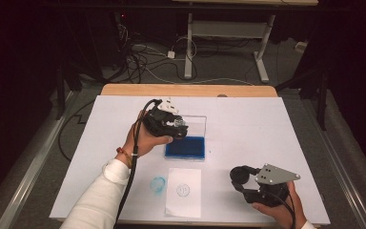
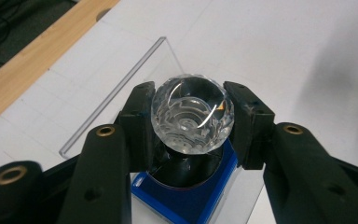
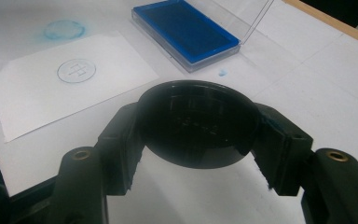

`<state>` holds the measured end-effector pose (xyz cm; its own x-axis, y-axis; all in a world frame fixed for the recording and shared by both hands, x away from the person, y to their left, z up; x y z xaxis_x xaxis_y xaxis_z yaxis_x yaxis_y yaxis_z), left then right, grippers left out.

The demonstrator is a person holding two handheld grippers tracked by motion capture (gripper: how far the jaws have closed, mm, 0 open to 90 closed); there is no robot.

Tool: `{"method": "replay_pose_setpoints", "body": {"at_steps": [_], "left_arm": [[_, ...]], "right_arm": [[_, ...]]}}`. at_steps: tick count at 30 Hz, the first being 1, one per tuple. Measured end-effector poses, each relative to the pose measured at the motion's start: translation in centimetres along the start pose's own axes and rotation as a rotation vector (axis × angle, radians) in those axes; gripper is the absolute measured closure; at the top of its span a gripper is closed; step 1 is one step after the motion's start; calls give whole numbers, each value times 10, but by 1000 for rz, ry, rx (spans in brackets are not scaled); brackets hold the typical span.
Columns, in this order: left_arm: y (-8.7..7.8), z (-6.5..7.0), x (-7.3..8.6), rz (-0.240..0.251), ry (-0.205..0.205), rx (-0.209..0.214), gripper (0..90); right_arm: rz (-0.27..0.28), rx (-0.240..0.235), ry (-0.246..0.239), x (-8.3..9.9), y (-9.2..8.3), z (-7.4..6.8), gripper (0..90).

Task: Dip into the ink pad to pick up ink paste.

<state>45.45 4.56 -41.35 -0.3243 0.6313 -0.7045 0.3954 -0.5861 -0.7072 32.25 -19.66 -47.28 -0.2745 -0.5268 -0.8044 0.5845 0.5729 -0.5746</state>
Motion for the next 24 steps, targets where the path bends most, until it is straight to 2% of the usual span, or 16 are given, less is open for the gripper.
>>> {"method": "replay_pose_setpoints", "body": {"at_steps": [12,14,17,20,24], "left_arm": [[31,-5,31,-11,-74,41,546],[35,-6,36,-23,-80,33,546],[41,-6,43,-18,-110,53,546],[44,-5,46,6,-136,73,546],[48,-3,47,7,-140,80,547]], "right_arm": [[-14,-6,-1,2,3,-1,387],[-15,-7,-6,2,3,-1,387],[-18,-7,-5,3,4,-1,387],[-19,-8,-2,3,4,-1,387],[-24,-8,-1,4,5,-1,387]]}}
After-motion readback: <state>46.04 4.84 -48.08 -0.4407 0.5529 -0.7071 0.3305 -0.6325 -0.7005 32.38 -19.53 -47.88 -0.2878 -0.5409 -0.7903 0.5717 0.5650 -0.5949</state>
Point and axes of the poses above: each handheld gripper's, and its own axes: y roughly forward along the jaws, x roughly out of its underside, z roughly to its right, the point moved 8 cm from there along y, roughly forward along the jaws
